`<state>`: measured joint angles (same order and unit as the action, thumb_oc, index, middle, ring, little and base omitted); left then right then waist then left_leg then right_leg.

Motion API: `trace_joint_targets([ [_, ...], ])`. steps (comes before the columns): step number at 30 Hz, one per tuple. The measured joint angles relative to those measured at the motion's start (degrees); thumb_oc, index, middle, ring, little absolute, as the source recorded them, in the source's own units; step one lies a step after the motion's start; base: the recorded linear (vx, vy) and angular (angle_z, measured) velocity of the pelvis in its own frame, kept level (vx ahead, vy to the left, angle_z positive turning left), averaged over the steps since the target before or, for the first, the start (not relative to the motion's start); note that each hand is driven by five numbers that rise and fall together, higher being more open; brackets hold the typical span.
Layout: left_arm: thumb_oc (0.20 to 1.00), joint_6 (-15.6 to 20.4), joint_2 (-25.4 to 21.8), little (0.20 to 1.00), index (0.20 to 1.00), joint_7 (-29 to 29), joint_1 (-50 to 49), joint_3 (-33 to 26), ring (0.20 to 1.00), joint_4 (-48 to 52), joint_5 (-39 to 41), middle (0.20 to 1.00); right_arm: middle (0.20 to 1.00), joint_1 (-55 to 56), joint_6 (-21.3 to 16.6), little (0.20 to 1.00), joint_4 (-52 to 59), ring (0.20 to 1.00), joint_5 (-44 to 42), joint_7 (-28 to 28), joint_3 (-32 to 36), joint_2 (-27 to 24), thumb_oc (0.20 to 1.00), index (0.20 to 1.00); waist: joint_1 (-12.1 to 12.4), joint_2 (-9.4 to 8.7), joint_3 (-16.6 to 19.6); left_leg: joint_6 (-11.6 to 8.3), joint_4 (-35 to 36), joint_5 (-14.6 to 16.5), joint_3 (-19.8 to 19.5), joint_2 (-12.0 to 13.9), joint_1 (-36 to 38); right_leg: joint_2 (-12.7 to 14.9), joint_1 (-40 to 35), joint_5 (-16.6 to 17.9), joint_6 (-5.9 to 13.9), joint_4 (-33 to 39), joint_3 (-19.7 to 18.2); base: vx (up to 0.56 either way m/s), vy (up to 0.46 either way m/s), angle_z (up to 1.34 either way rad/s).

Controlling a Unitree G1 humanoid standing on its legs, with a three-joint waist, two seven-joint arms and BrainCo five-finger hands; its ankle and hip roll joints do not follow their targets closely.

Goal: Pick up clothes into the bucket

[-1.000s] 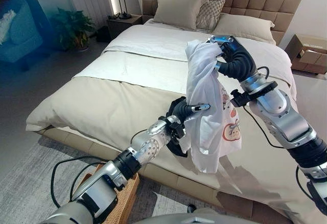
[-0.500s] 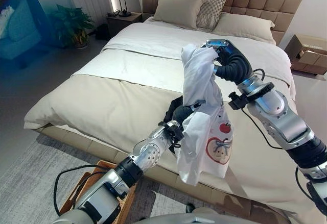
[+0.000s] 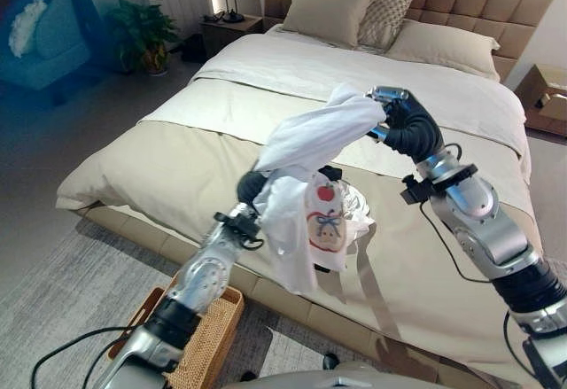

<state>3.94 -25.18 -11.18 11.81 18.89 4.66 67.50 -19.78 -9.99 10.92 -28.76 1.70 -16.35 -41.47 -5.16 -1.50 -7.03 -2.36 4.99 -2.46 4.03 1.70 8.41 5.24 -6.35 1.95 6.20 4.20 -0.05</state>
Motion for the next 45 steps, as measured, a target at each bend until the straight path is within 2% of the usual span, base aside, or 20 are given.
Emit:
trace_joint_targets([
  [1,0.2,0.5,-3.1,0.2,0.2,0.1,-1.7,-2.9,0.2,1.1,-3.1,0.2,1.0,1.0,0.0,1.0,0.0,1.0,0.0,0.5,0.8,0.3,1.0,1.0,-0.2,0.11,-0.1,-0.03,0.0,0.0,-0.3,0.0,0.0,0.0,-0.1,0.0,0.0,0.1,0.4,0.01,-0.003,0.12],
  [2,0.2,1.0,-4.6,0.2,0.2,0.2,-2.4,-4.7,0.2,1.2,-4.2,0.2,1.0,1.4,0.0,1.0,-0.2,1.0,0.0,0.6,1.3,0.3,1.0,1.0,0.3,0.23,-0.2,-0.03,0.0,0.0,-0.5,0.0,0.0,0.1,-0.4,0.0,0.0,0.3,0.6,0.02,-0.002,0.16],
  [5,0.2,4.2,-9.1,0.2,0.2,2.8,-6.8,-15.2,0.2,1.4,-9.0,0.2,1.0,5.8,0.0,1.0,-2.7,1.0,-0.1,0.8,8.0,0.5,1.0,1.0,1.8,0.5,-0.4,-0.04,0.0,0.0,-1.2,-0.1,0.0,0.1,-1.1,0.0,-0.02,0.9,1.1,0.01,0.002,0.11],
  [7,0.2,6.2,-12.0,0.2,0.2,4.2,-9.3,-21.5,0.2,1.8,-13.9,0.2,1.0,8.9,0.2,1.0,-5.3,1.0,-0.1,1.2,11.0,0.6,1.0,1.0,1.8,0.58,-0.5,-0.05,0.0,0.0,-1.9,-0.1,0.0,0.1,-1.4,0.0,-0.02,0.9,2.0,0.01,0.006,0.17],
  [10,0.2,7.8,-16.2,0.2,0.2,6.1,-9.4,-25.2,0.2,2.0,-20.7,0.2,1.0,11.0,0.6,1.0,-10.4,1.0,0.0,1.6,11.9,1.8,1.0,1.0,3.2,0.78,-0.6,-0.06,0.0,0.0,-2.6,-0.1,-0.2,0.3,-1.6,0.0,-0.04,0.9,2.6,0.0,0.006,0.15],
  [12,0.2,9.3,-20.0,0.2,0.2,8.4,-9.4,-27.9,0.2,2.2,-26.6,0.2,1.0,12.6,1.1,1.0,-14.9,1.0,0.2,1.6,12.6,5.4,1.0,1.0,3.5,0.79,-0.7,-0.09,0.0,0.0,-3.3,-0.1,-0.4,0.4,-1.7,-0.2,0.0,0.9,3.6,0.0,0.002,0.16],
  [15,0.2,11.9,-22.4,0.2,0.2,10.8,-9.4,-31.9,0.2,4.2,-32.2,0.2,1.0,17.2,1.9,1.0,-19.9,1.0,2.1,1.5,13.6,9.6,1.0,1.0,4.5,1.17,-0.9,-0.12,0.0,0.0,-4.1,-0.5,-1.0,0.8,-1.5,-0.4,0.09,0.9,4.0,-0.01,-0.003,0.14],
  [18,0.2,13.4,-24.5,0.2,0.2,12.6,-10.0,-34.5,0.2,4.8,-37.7,0.2,1.0,19.8,2.9,1.0,-26.5,1.0,4.5,1.3,14.2,11.7,1.0,1.0,4.9,1.44,-1.0,-0.11,0.0,0.0,-4.6,-0.9,-1.3,1.0,-1.6,-0.4,0.19,0.9,4.8,-0.02,0.003,0.12],
  [26,0.2,15.2,-25.6,0.2,0.2,17.8,-11.0,-36.8,0.2,3.6,-48.3,0.2,1.0,21.8,3.3,1.0,-44.7,1.0,9.2,-2.2,14.4,17.9,1.0,1.0,5.2,2.04,-1.5,-0.03,-0.3,-0.1,-6.1,-1.7,-2.9,1.8,-0.9,-0.7,0.65,0.9,6.4,-0.05,0.006,0.09],
  [32,0.2,15.7,-26.1,0.2,0.2,20.1,-11.1,-38.2,0.2,0.9,-48.7,0.2,1.0,22.7,3.1,1.0,-60.2,1.0,13.7,-3.9,14.3,19.8,1.0,1.0,6.0,1.82,-3.2,-0.06,-0.8,-0.1,-7.1,-1.8,-4.4,1.8,-0.1,-0.8,0.72,0.9,7.2,-0.03,0.009,0.08],
  [36,0.2,15.7,-25.8,0.2,0.2,20.5,-11.5,-38.0,0.2,-1.5,-48.9,0.2,1.0,24.8,3.3,1.0,-63.7,1.0,16.0,-4.3,13.2,20.5,1.0,1.0,5.9,1.22,-4.4,-0.06,-1.1,-0.1,-7.3,-2.0,-5.4,1.9,0.7,-0.8,0.73,0.9,7.5,-0.04,0.026,0.04],
  [40,0.2,14.8,-24.0,0.2,0.2,23.3,-11.9,-37.3,0.2,-5.7,-54.9,0.2,1.0,25.2,3.1,1.0,-65.0,1.0,19.4,-4.2,10.8,21.3,1.0,1.0,5.8,0.52,-5.7,-0.21,-1.7,0.0,-7.3,-2.0,-6.3,1.9,1.4,-0.8,0.73,0.6,7.5,-0.03,0.025,-0.01],
  [44,0.2,13.7,-18.6,0.2,0.2,27.8,-12.2,-36.9,0.2,-13.0,-59.4,0.2,1.0,25.3,3.1,1.0,-65.2,1.0,22.8,-4.0,8.7,21.9,1.0,1.0,4.6,0.25,-6.9,-0.46,-2.6,0.2,-6.9,-1.9,-7.7,2.0,3.7,-1.1,0.83,-1.2,7.0,-0.06,0.033,-0.05],
  [45,0.2,12.5,-16.9,0.2,0.2,29.0,-11.9,-36.4,0.2,-15.4,-60.2,0.2,1.0,24.9,3.0,1.0,-65.1,1.0,23.3,-4.0,8.4,22.1,1.0,1.0,4.4,0.03,-7.9,-0.46,-3.0,0.2,-6.6,-1.8,-8.4,1.9,4.7,-1.1,0.84,-1.8,6.7,-0.05,0.03,-0.16],
])
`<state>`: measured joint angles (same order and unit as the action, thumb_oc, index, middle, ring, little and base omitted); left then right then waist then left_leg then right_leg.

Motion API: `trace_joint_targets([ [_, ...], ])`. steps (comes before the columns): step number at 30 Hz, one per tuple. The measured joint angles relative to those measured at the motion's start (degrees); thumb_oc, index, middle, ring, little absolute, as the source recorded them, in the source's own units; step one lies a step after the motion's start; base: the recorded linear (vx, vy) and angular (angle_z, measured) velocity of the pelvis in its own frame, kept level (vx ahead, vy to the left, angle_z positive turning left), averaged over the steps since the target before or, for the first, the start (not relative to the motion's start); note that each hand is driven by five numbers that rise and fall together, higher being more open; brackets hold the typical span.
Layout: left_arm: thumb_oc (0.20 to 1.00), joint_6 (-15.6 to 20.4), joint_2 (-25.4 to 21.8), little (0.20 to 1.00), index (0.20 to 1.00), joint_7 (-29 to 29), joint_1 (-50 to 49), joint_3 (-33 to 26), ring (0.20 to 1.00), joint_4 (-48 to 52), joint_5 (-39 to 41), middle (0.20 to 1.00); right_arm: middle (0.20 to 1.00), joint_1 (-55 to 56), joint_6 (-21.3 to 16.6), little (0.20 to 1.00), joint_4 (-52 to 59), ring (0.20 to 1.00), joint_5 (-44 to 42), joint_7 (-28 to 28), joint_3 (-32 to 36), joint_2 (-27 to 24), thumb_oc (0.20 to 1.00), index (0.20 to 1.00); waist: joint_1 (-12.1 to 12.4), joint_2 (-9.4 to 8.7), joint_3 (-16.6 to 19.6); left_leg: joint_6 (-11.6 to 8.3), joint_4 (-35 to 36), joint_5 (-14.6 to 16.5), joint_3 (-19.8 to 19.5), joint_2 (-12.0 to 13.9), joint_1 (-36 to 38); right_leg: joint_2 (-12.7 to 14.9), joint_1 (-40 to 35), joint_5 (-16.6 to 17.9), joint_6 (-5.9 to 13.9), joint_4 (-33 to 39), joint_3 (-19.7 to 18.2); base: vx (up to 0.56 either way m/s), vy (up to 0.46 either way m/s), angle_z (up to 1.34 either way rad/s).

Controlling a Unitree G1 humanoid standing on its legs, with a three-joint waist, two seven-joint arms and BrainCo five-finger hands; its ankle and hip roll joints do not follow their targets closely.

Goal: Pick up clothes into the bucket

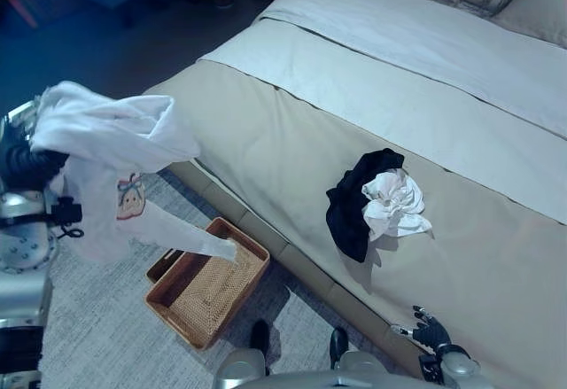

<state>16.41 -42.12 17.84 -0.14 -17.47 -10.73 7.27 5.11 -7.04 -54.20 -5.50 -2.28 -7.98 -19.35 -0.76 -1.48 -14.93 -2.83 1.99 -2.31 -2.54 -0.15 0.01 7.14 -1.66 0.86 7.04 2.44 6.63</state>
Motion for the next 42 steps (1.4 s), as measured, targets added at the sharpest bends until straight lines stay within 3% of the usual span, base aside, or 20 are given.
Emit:
trace_joint_targets([
  [4,0.2,-2.7,2.1,0.2,0.2,1.9,-1.1,2.7,0.2,-1.8,-4.2,0.2,1.0,-0.4,0.0,1.0,-0.1,1.0,0.4,-0.1,-0.6,0.5,1.0,1.0,0.2,-1.3,-1.9,-0.04,-0.7,0.0,1.1,0.1,-1.2,0.0,1.9,0.0,-0.02,-1.4,-1.4,-0.04,0.038,-0.17],
  [9,0.2,-3.8,3.1,0.2,0.2,4.5,1.2,5.5,0.2,-10.9,-6.6,0.2,1.0,-1.8,-0.7,1.0,2.9,1.0,0.4,-0.4,-2.0,0.2,1.0,1.0,-1.4,-3.13,-4.3,-0.63,-2.5,0.5,3.4,0.5,-3.8,-0.3,6.4,0.0,-0.12,-4.1,-4.0,-0.05,0.034,-0.24],
  [15,0.2,-3.3,3.5,0.2,0.2,5.8,5.0,10.0,0.2,-14.4,-6.5,0.2,1.0,-2.8,-1.8,1.0,6.5,1.0,0.3,-2.1,-2.4,-0.1,1.0,1.0,-1.7,-4.78,-7.1,-0.8,-4.6,0.8,5.6,1.3,-6.8,-1.1,10.6,0.6,-0.46,-6.0,-6.5,-0.08,0.014,-0.22],
  [20,0.2,-3.3,3.4,0.2,0.2,7.5,13.1,14.7,0.2,-20.2,-6.5,0.2,1.0,-5.2,-3.8,1.0,10.2,1.0,-0.9,-3.8,-4.1,-0.3,1.0,1.0,-3.2,-6.37,-11.8,-1.44,-9.9,1.4,5.6,2.1,-13.6,-2.2,16.4,1.1,-0.83,-9.3,-7.2,-0.1,-0.017,-0.06],
  [23,0.2,-3.2,1.9,0.2,0.2,8.5,19.5,18.4,0.2,-25.4,-6.4,0.2,1.0,-7.4,-5.2,1.0,11.5,1.0,-2.1,-5.5,-4.6,-0.4,1.0,1.0,-4.8,-8.4,-14.6,-1.39,-16.7,3.7,5.5,3.6,-21.0,-3.6,22.5,0.9,-1.21,-13.0,-7.4,-0.12,-0.011,-0.09],
  [26,0.2,-3.8,2.4,0.2,0.2,8.5,22.3,22.3,0.2,-29.4,-6.2,0.2,1.0,-7.3,-5.6,1.0,12.5,1.0,-3.1,-6.9,-5.3,-1.1,1.0,1.0,-6.6,-8.51,-14.6,-1.2,-21.9,5.2,5.4,4.5,-26.3,-4.4,26.7,0.9,-1.24,-15.5,-7.9,-0.09,0.001,-0.11],
  [32,0.2,-4.6,1.7,0.2,0.2,9.2,29.6,24.3,0.2,-36.2,-5.9,0.2,1.0,-7.6,-6.4,1.0,12.8,1.0,-4.3,-9.2,-6.2,-2.0,1.0,1.0,-8.5,-8.69,-14.5,-1.05,-29.3,7.4,4.9,5.8,-37.4,-5.6,36.5,0.1,-1.68,-20.0,-8.2,-0.06,0.002,-0.07],
  [36,0.2,-6.0,1.2,0.2,0.2,9.7,30.9,25.1,0.2,-38.2,-6.0,0.2,1.0,-8.2,-6.7,1.0,13.7,1.0,-4.9,-10.5,-6.3,-2.1,1.0,1.0,-9.7,-8.94,-14.3,-0.7,-33.6,8.5,4.0,6.5,-45.5,-6.1,43.4,-0.1,-2.03,-21.9,-8.2,-0.03,-0.002,-0.06],
  [39,0.2,-7.0,1.1,0.2,0.2,9.6,32.1,25.0,0.2,-45.4,-4.9,0.2,1.0,-8.5,-6.8,1.0,13.8,1.0,-5.4,-10.8,-6.5,-2.1,1.0,1.0,-10.2,-9.01,-14.3,-0.62,-35.2,8.6,3.6,6.9,-48.6,-6.6,45.6,0.6,-2.11,-22.2,-8.1,-0.01,-0.007,-0.04],
  [42,0.2,-7.7,1.7,0.2,0.2,9.7,30.4,22.7,0.2,-45.0,-2.1,0.2,1.0,-8.5,-6.8,1.0,14.0,1.0,-5.5,-11.0,-7.0,-2.1,1.0,1.0,-10.8,-9.06,-14.2,-0.72,-35.6,8.5,2.7,6.8,-50.1,-6.6,46.4,0.7,-1.96,-22.2,-7.4,0.03,-0.011,0.08],
])
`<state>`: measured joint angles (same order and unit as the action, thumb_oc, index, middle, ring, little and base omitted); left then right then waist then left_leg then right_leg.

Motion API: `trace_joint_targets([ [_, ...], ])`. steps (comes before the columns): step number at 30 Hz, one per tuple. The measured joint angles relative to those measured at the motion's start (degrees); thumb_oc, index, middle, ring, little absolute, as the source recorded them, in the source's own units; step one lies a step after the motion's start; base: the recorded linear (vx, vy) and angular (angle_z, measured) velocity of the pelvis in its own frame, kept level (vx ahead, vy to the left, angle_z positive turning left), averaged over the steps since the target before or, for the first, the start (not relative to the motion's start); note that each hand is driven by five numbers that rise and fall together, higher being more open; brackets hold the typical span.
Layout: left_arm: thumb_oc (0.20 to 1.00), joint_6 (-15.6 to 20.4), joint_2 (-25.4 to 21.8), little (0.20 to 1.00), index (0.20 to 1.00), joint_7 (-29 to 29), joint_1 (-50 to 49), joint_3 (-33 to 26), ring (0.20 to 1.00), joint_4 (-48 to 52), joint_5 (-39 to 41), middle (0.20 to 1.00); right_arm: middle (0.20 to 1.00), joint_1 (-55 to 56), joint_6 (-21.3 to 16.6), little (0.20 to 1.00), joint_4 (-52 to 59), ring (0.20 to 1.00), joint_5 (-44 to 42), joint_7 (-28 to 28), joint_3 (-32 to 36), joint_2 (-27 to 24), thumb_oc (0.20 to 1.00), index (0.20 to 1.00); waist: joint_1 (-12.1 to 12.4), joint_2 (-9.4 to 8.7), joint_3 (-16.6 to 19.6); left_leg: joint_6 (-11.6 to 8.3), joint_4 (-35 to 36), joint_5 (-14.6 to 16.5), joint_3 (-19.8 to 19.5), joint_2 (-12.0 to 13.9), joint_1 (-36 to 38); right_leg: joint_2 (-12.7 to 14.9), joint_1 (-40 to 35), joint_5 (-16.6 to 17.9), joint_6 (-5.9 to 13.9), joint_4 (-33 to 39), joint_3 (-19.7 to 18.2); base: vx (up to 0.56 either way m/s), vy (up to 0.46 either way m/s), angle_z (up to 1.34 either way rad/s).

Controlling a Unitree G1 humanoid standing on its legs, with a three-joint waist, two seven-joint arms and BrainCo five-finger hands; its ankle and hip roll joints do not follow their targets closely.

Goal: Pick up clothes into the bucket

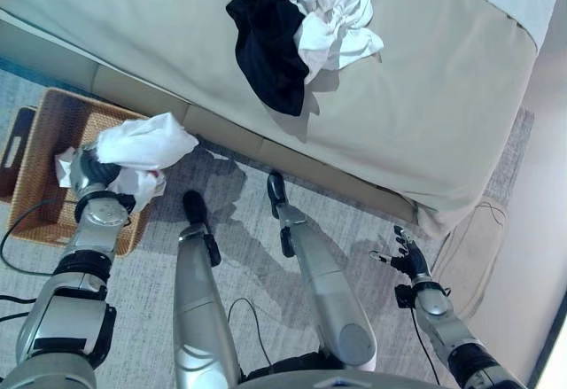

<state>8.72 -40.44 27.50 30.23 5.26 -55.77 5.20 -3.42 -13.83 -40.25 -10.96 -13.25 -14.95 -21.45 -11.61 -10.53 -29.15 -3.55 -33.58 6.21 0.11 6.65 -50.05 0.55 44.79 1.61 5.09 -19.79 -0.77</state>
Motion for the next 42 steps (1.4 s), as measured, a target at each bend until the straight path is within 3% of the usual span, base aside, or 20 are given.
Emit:
trace_joint_targets([
  [6,0.2,0.3,2.5,0.2,0.2,0.7,-2.2,-8.1,0.2,-0.9,14.8,0.2,1.0,-0.7,0.0,1.0,-0.2,1.0,-1.1,-1.0,-2.1,0.3,1.0,1.0,0.3,-0.75,0.5,0.58,1.0,-0.7,-0.8,0.3,-1.0,-0.2,-0.1,1.3,-0.22,2.1,1.4,0.01,-0.018,0.06],
  [12,0.2,2.0,6.2,0.2,0.2,0.7,-4.4,-12.2,0.2,-1.0,29.4,0.2,1.0,-1.0,0.0,1.0,0.2,1.0,-1.8,-1.1,-3.4,0.2,1.0,1.0,1.7,-0.86,0.6,0.27,2.4,-0.8,-1.9,-0.5,-0.8,0.3,-0.7,1.0,-0.49,3.7,2.4,0.04,-0.001,0.07],
  [16,0.2,3.1,6.1,0.2,0.2,0.9,-6.5,-14.5,0.2,0.6,34.2,0.2,1.0,-0.9,0.0,1.0,1.1,1.0,-2.2,-1.7,-3.6,0.0,1.0,1.0,1.9,-1.36,0.9,0.13,3.4,-1.6,-2.2,-0.4,-0.3,0.5,-1.3,1.2,-0.64,4.3,3.1,-0.03,-0.021,0.09],
  [22,0.2,4.6,5.2,0.2,0.2,3.0,-7.7,-16.0,0.2,4.5,34.9,0.2,1.0,-0.9,0.0,1.0,1.5,1.0,-2.2,-2.1,-3.7,-0.1,1.0,1.0,3.1,-1.5,1.0,0.04,5.6,-2.2,-2.7,-1.0,0.1,1.1,-1.3,1.3,-0.61,4.8,3.8,0.0,-0.027,0.09],
  [24,0.536,4.7,4.3,0.536,0.536,3.4,-7.7,-15.4,0.536,5.5,34.6,0.536,1.0,-0.9,0.0,1.0,1.6,1.0,-2.2,-2.2,-3.7,-0.1,1.0,1.0,3.0,-1.49,1.0,-0.15,6.6,-3.2,-3.4,-1.6,0.1,1.6,-1.3,1.3,-0.61,5.1,4.7,0.0,-0.018,0.23],
  [25,1.0,4.7,4.0,1.0,1.0,3.7,-7.6,-15.5,1.0,6.3,34.2,1.0,1.0,-0.9,0.0,1.0,1.6,1.0,-2.2,-2.2,-3.7,-0.1,1.0,1.0,3.2,-1.49,1.0,-0.16,7.4,-3.6,-3.7,-1.8,0.1,1.8,-1.4,1.3,-0.62,5.3,5.1,0.0,-0.014,0.17],
  [26,0.944,4.7,3.9,0.944,0.944,3.9,-7.6,-15.5,0.944,6.9,34.2,0.944,1.0,-0.9,0.0,1.0,1.6,1.0,-2.2,-2.2,-3.7,-0.1,1.0,1.0,3.3,-1.49,1.0,-0.18,7.7,-3.9,-3.7,-1.9,0.1,1.9,-1.4,1.3,-0.62,5.4,5.3,0.0,-0.008,0.15],
  [27,1.0,4.8,3.9,1.0,1.0,4.0,-7.6,-15.5,1.0,7.1,34.1,1.0,1.0,-0.9,0.0,1.0,1.6,1.0,-2.2,-2.2,-3.7,-0.1,1.0,1.0,3.2,-1.49,1.0,-0.17,7.8,-4.0,-3.6,-1.9,0.1,1.9,-1.4,1.3,-0.63,5.4,5.4,0.0,-0.013,0.08],
  [36,1.0,5.7,2.6,1.0,1.0,9.9,-7.6,-15.8,1.0,9.0,29.2,1.0,1.0,-0.8,-0.1,1.0,1.9,1.0,-2.2,-2.3,-3.7,-0.1,1.0,1.0,4.6,-1.5,1.0,-0.38,9.7,-4.9,-4.2,-2.1,1.8,2.1,-2.8,1.3,-0.63,6.1,6.1,0.01,-0.021,0.04],
  [42,1.0,5.1,-1.2,1.0,1.0,12.0,-7.6,-15.4,1.0,9.6,24.2,1.0,1.0,-0.8,-0.9,1.0,1.8,1.0,-2.2,-2.4,-3.8,-0.1,1.0,1.0,4.9,-1.48,1.0,-0.69,11.4,-5.8,-5.1,-2.5,3.7,2.5,-4.6,1.2,-0.66,6.5,7.2,0.0,0.016,0.09],
])
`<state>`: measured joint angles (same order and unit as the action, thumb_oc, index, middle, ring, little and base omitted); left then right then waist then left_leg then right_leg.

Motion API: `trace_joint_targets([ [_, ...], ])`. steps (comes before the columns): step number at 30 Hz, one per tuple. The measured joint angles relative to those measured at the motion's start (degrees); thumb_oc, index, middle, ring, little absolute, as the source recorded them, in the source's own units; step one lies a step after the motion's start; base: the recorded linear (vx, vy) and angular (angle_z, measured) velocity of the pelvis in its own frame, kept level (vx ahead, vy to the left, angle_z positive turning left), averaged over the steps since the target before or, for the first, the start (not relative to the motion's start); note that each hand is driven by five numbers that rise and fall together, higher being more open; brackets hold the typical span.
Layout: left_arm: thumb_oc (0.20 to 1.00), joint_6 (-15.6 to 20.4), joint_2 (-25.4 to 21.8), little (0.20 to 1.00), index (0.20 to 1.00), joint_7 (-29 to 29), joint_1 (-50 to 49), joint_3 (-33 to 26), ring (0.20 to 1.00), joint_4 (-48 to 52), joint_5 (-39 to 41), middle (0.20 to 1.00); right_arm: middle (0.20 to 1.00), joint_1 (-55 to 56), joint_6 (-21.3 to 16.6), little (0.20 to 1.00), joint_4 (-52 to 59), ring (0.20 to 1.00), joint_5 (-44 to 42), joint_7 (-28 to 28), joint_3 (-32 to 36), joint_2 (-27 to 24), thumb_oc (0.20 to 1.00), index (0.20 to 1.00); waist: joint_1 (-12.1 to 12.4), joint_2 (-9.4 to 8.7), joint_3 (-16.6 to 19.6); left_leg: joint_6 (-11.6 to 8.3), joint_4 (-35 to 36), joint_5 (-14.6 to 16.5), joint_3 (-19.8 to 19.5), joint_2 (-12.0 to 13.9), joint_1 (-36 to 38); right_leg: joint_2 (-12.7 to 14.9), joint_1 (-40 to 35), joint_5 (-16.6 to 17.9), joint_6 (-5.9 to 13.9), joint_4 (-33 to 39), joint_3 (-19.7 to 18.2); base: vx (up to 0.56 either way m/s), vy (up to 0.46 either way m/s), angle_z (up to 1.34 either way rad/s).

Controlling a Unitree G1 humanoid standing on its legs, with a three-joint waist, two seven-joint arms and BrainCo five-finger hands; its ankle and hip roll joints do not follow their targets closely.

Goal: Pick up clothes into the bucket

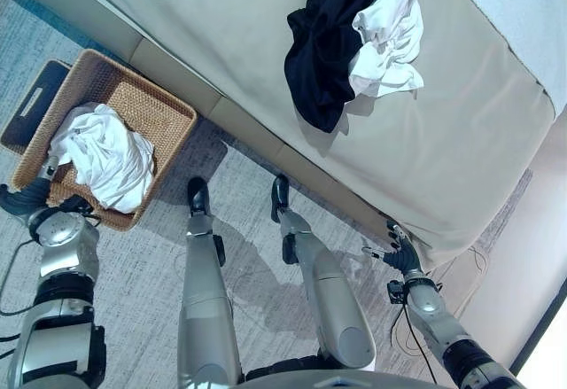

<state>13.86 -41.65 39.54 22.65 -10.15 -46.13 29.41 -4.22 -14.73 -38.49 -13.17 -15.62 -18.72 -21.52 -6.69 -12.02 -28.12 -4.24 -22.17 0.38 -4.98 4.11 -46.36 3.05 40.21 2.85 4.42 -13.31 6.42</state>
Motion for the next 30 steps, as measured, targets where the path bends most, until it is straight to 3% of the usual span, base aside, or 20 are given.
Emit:
trace_joint_targets([
  [8,1.0,-6.0,-1.3,1.0,1.0,-3.4,-0.1,5.6,1.0,-1.1,-11.1,1.0,1.0,-0.2,-0.1,1.0,8.0,1.0,1.7,-1.6,0.5,-1.7,1.0,1.0,1.7,0.6,-0.4,0.49,1.9,-1.3,0.2,-1.5,1.3,1.5,-0.3,0.0,0.02,-0.5,-0.2,0.0,0.037,0.05],
  [11,1.0,-7.1,-1.8,1.0,1.0,-4.7,-1.7,8.0,1.0,1.1,-16.2,1.0,1.0,-0.8,-0.1,1.0,13.7,1.0,4.8,-2.6,2.3,-5.3,1.0,1.0,2.1,1.43,-1.0,0.78,3.0,-1.8,0.5,-2.3,2.7,2.4,-0.6,-0.4,0.21,-1.3,-0.7,0.0,0.057,0.04],
  [15,1.0,-7.0,-0.7,1.0,1.0,-6.6,-7.2,10.6,1.0,12.2,-24.2,1.0,1.0,-3.0,-0.3,1.0,23.1,1.0,12.7,-5.5,8.0,-12.0,1.0,1.0,3.5,3.78,-2.0,1.44,6.0,-2.8,1.6,-4.1,6.8,4.4,-2.4,-1.6,0.89,-2.9,-1.5,0.0,0.047,0.08],
  [18,1.0,-2.5,1.8,1.0,1.0,-12.1,-7.4,12.6,1.0,11.9,-20.8,1.0,1.0,-8.2,0.2,1.0,23.1,1.0,13.8,-7.5,10.6,-14.1,1.0,1.0,4.8,6.0,-2.2,1.78,9.1,-3.9,1.4,-5.3,9.9,5.9,-4.0,-2.6,1.22,-3.5,-1.3,0.01,0.025,0.18],
  [20,1.0,-1.5,3.8,1.0,1.0,-17.1,-7.3,13.6,1.0,9.6,-14.3,1.0,1.0,-12.7,0.3,1.0,23.9,1.0,13.8,-8.0,12.9,-14.3,1.0,1.0,4.6,7.74,-2.3,1.82,10.7,-4.6,1.5,-5.8,11.2,6.3,-4.6,-2.8,1.42,-3.7,-1.3,0.02,-0.023,0.11],
  [21,1.0,0.5,6.7,1.0,1.0,-20.5,-7.3,13.6,1.0,7.3,-10.6,1.0,1.0,-15.6,0.2,1.0,22.7,1.0,13.8,-8.6,13.7,-14.4,1.0,1.0,5.6,9.25,-2.4,2.12,12.0,-5.6,1.3,-6.1,12.5,6.8,-5.4,-2.9,1.43,-3.6,-1.1,0.03,-0.058,0.12],
  [24,1.0,1.0,10.9,1.0,1.0,-23.6,-8.8,14.1,1.0,6.8,-7.2,1.0,1.0,-17.8,0.3,1.0,19.8,1.0,13.7,-8.9,13.8,-14.2,1.0,1.0,6.6,10.93,-2.6,2.22,14.0,-6.8,0.3,-6.6,14.8,7.1,-7.2,-3.4,1.69,-3.7,-0.3,0.04,-0.049,0.2],
  [30,1.0,1.8,18.0,1.0,1.0,-28.4,-12.1,22.2,1.0,6.3,-7.3,1.0,1.0,-28.4,1.9,1.0,4.3,1.0,13.7,-12.2,14.3,-16.2,1.0,1.0,7.9,15.16,-2.6,2.35,17.1,-8.0,-1.6,-8.0,19.5,9.0,-10.0,-6.9,1.95,-7.4,1.2,0.04,-0.041,0.23],
])
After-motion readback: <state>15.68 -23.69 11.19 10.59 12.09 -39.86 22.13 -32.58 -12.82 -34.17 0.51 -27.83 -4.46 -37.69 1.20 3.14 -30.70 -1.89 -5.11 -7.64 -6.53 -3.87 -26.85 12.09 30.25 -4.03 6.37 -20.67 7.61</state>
